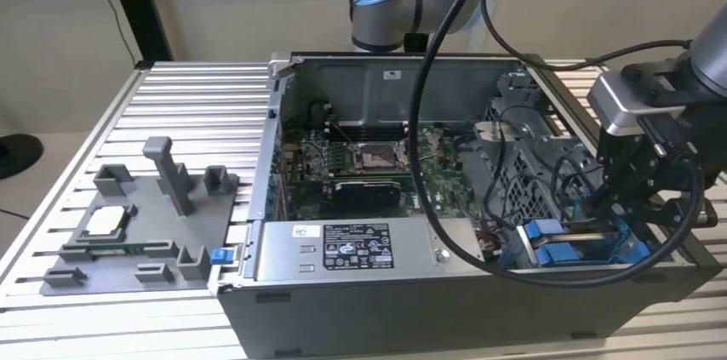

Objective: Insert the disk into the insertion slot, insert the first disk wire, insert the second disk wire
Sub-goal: 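Insert the first disk wire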

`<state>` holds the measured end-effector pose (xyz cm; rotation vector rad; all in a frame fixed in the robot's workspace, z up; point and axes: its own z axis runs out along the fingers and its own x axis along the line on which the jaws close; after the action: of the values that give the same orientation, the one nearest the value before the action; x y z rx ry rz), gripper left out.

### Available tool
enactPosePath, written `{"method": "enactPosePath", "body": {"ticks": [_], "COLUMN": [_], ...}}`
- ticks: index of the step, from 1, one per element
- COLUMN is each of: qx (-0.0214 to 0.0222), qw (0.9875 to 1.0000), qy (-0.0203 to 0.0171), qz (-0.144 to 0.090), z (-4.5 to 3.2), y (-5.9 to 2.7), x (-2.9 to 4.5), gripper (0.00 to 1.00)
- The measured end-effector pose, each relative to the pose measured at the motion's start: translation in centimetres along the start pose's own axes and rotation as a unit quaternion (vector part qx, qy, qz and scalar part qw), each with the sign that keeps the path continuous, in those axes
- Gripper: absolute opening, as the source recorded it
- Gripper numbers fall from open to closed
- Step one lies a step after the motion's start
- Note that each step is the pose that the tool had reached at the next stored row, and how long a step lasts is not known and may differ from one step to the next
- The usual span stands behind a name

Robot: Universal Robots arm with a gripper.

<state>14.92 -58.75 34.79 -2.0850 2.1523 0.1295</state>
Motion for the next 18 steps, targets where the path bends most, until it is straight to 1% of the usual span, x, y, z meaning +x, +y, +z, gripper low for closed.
{"method": "enactPosePath", "body": {"ticks": [2, 3, 6, 7, 13, 18], "qx": [0.0000, 0.0001, -0.0001, -0.0001, -0.0002, -0.0001], "qw": [1.0000, 1.0000, 0.9999, 0.9999, 0.9999, 0.9999], "qy": [0.0014, 0.0039, 0.0139, 0.0157, 0.0158, 0.0157], "qz": [0.000, 0.000, 0.000, -0.001, -0.001, 0.000], "z": [0.04, 0.04, 0.07, 0.06, 0.13, 0.33], "y": [-0.07, -0.12, -0.15, -0.15, -0.20, -0.23], "x": [-0.05, -0.06, -0.13, -0.17, -0.25, -0.22], "gripper": [0.00, 0.00, 0.00, 0.00, 0.00, 0.00]}}
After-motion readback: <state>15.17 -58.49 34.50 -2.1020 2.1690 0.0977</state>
